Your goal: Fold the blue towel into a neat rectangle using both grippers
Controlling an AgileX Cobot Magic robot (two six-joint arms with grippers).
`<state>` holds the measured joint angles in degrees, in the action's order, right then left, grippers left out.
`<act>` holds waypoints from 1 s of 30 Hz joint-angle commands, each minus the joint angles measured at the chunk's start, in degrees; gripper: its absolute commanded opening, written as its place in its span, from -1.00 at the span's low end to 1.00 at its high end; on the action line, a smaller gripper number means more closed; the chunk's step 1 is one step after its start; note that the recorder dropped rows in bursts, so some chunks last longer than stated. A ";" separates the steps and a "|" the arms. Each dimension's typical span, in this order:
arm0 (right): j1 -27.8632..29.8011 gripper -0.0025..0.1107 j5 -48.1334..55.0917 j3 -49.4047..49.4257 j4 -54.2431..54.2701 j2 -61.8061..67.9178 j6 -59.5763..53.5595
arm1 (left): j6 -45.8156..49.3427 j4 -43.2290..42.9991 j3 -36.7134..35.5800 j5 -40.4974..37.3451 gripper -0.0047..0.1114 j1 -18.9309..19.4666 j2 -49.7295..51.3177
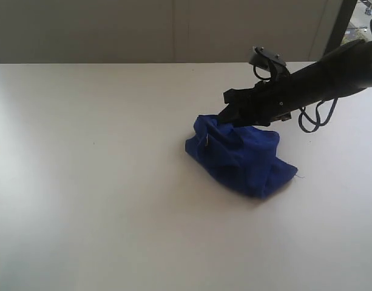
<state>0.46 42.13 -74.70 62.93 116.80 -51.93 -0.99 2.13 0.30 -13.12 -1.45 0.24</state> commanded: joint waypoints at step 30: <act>0.18 -0.55 -1.75 -0.08 -1.60 3.62 -0.43 | -0.28 0.37 -0.30 -0.17 -0.92 0.20 -0.24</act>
<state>0.46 39.87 -74.70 62.78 120.52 -51.93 -0.99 2.13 0.30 -13.12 -1.45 0.24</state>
